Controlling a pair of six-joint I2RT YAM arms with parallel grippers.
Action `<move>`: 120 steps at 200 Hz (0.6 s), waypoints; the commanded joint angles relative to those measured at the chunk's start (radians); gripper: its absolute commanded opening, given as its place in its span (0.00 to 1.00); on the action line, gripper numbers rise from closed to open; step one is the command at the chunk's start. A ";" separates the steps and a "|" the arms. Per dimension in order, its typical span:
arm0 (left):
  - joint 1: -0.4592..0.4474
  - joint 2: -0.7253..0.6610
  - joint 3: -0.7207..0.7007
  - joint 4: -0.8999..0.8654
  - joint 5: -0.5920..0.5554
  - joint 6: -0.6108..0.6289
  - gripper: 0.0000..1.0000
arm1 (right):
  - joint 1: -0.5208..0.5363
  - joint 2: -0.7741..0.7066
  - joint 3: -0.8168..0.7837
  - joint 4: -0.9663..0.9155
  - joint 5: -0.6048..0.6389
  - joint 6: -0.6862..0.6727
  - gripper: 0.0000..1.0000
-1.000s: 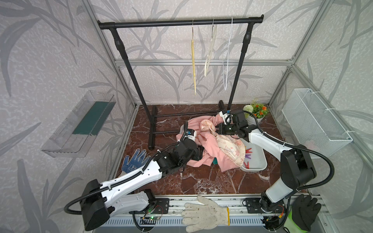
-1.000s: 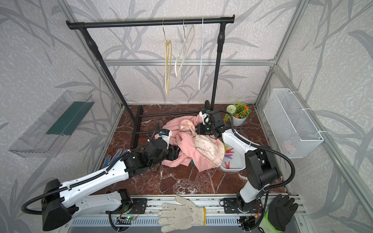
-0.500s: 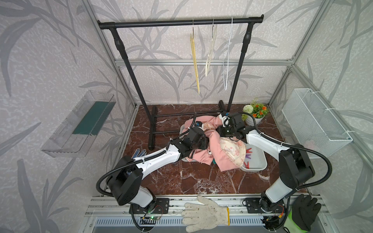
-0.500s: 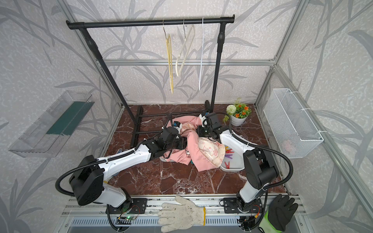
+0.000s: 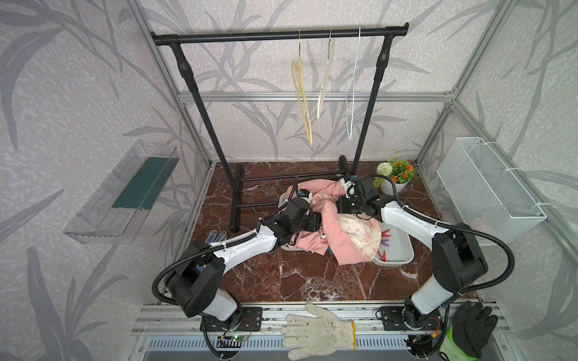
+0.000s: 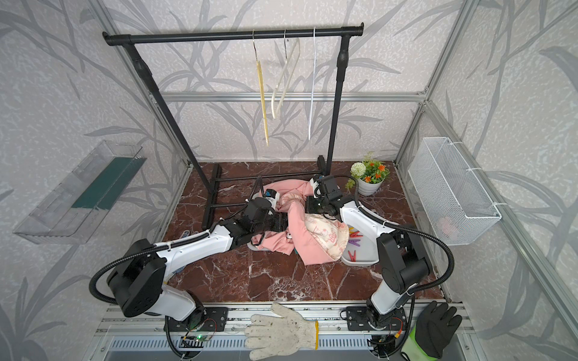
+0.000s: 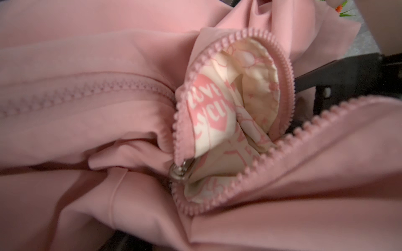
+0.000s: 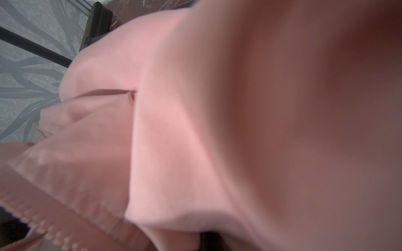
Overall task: Remove the clothespins securing jackets to the hanger
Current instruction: Adjust the jacket in the basket.
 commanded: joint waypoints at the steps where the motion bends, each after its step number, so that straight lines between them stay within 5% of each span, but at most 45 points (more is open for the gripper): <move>1: 0.008 -0.094 -0.029 -0.041 -0.032 0.024 0.69 | 0.006 0.032 0.020 -0.073 0.027 -0.001 0.06; 69: 0.008 -0.321 0.013 -0.214 -0.145 0.049 0.78 | 0.015 -0.030 0.109 -0.126 0.025 -0.046 0.31; 83: 0.008 -0.350 0.025 -0.259 -0.184 0.047 0.78 | 0.015 -0.049 0.128 -0.150 0.031 -0.062 0.41; 104: 0.008 -0.387 0.026 -0.289 -0.219 0.056 0.80 | 0.014 -0.077 0.161 -0.191 0.031 -0.087 0.71; 120: 0.008 -0.414 0.028 -0.305 -0.257 0.062 0.81 | 0.015 -0.116 0.168 -0.211 0.043 -0.103 0.80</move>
